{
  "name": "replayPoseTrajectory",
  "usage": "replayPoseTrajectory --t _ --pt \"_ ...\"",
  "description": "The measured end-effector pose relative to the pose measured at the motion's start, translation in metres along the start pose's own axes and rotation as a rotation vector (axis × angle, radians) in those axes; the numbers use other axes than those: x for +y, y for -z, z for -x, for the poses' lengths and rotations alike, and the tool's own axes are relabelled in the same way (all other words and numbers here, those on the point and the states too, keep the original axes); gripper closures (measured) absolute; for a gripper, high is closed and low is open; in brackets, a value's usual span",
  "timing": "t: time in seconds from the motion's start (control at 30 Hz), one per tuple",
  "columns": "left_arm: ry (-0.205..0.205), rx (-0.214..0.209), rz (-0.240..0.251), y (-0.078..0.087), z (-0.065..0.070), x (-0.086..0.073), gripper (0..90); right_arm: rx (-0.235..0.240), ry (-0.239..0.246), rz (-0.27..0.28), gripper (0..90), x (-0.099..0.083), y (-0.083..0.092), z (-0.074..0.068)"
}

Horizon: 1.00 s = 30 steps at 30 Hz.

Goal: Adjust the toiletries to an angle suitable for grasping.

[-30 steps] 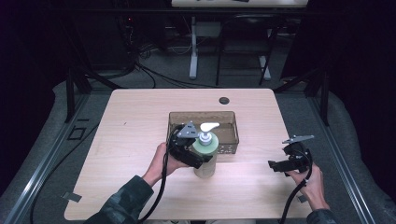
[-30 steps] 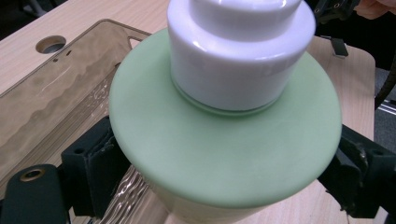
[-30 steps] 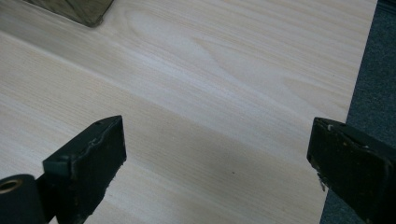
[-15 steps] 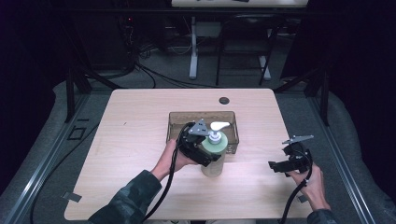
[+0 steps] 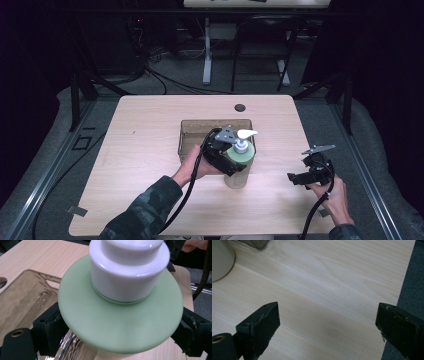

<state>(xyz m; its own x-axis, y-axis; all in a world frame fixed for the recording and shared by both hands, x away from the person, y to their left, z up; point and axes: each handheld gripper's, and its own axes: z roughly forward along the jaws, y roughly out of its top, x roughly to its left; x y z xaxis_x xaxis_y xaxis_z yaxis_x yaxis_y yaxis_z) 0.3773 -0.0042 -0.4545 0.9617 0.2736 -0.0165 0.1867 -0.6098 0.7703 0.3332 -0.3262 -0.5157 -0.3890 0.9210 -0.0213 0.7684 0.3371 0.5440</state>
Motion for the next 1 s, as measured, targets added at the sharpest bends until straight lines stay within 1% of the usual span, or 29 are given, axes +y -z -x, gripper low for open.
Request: replayPoseTrajectory --t 0.17,0.2,0.37,0.53,0.57,0.63,0.77,0.87,0.93,1.0 --pt "-0.021 -0.029 0.001 -0.009 0.000 0.007 12.2 0.004 0.002 0.000 5.5 0.000 0.000 0.000" --pt "-0.029 -0.036 -0.005 -0.010 -0.001 0.009 12.2 0.004 0.003 0.000 5.5 0.000 -0.001 0.000" --pt "-0.054 -0.066 0.004 -0.019 -0.002 0.015 12.2 0.009 0.009 -0.003 5.6 0.000 -0.001 0.000" --pt "-0.077 -0.095 0.001 -0.028 -0.003 0.023 12.1 0.003 0.015 -0.003 5.5 0.000 -0.001 -0.001" --pt "-0.076 -0.099 0.004 -0.030 -0.003 0.024 12.1 0.005 0.016 -0.003 5.5 0.000 -0.001 -0.001" --pt "-0.081 -0.105 0.002 -0.032 -0.004 0.026 12.1 0.006 0.018 -0.003 5.3 0.000 -0.001 -0.001" --pt "-0.080 -0.105 0.005 -0.038 -0.003 0.030 12.1 0.009 0.015 -0.004 5.2 0.000 -0.001 -0.001" --pt "-0.087 -0.103 -0.001 -0.041 -0.003 0.034 12.1 0.012 0.017 -0.005 5.2 0.000 -0.001 -0.001" --pt "-0.084 -0.106 -0.002 -0.043 -0.002 0.036 12.0 0.011 0.019 -0.007 5.2 -0.001 -0.002 -0.001" --pt "-0.091 -0.109 -0.006 -0.043 -0.003 0.037 12.0 0.014 0.019 -0.007 5.2 -0.001 -0.001 -0.001"
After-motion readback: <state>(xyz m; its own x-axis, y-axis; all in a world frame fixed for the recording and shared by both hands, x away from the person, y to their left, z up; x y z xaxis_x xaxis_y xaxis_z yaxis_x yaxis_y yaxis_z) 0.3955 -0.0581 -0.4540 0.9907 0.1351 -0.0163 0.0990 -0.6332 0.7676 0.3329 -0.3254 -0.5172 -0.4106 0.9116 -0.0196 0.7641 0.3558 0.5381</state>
